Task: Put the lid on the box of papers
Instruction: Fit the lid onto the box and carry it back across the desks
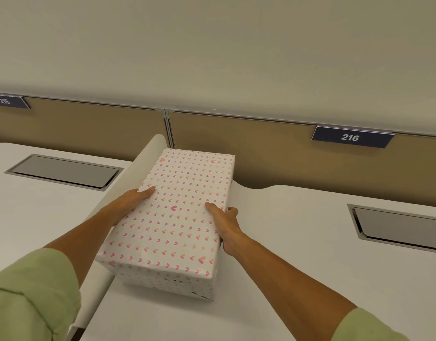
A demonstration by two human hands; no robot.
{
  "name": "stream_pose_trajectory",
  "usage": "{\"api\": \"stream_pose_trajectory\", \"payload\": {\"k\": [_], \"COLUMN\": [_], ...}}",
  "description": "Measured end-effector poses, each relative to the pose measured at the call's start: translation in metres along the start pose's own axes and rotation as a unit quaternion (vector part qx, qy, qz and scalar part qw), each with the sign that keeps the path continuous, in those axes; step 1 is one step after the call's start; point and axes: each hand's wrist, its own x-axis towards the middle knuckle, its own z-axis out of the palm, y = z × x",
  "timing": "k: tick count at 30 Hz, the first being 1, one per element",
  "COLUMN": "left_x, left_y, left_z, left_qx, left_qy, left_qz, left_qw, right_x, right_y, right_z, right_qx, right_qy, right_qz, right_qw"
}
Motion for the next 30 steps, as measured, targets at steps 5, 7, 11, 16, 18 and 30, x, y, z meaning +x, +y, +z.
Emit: {"api": "stream_pose_trajectory", "payload": {"k": [5,7,11,16,18,30], "left_x": [-0.001,-0.004,-0.010,-0.022,-0.030,-0.102], "left_y": [0.000,0.002,0.003,0.003,0.001,-0.013], "left_z": [-0.001,-0.001,-0.002,0.000,0.001,0.028], "left_qx": [0.034,0.041,0.083,0.162,0.184,0.201], "left_qy": [0.016,0.018,0.022,0.066,0.086,0.144], "left_qz": [0.013,0.015,0.023,0.052,0.071,0.152], "left_qw": [0.999,0.999,0.996,0.983,0.977,0.957], "right_x": [0.001,0.001,-0.003,-0.014,-0.017,-0.071], "right_y": [0.001,0.001,-0.003,-0.010,-0.012,-0.022], "right_z": [0.004,0.004,0.003,0.000,0.000,-0.013], "right_qx": [-0.002,-0.005,-0.020,-0.065,-0.093,-0.154], "right_qy": [0.007,0.009,0.011,0.022,0.037,0.054], "right_qz": [-0.001,-0.002,0.002,-0.009,-0.026,-0.110], "right_qw": [1.000,1.000,1.000,0.998,0.995,0.980]}}
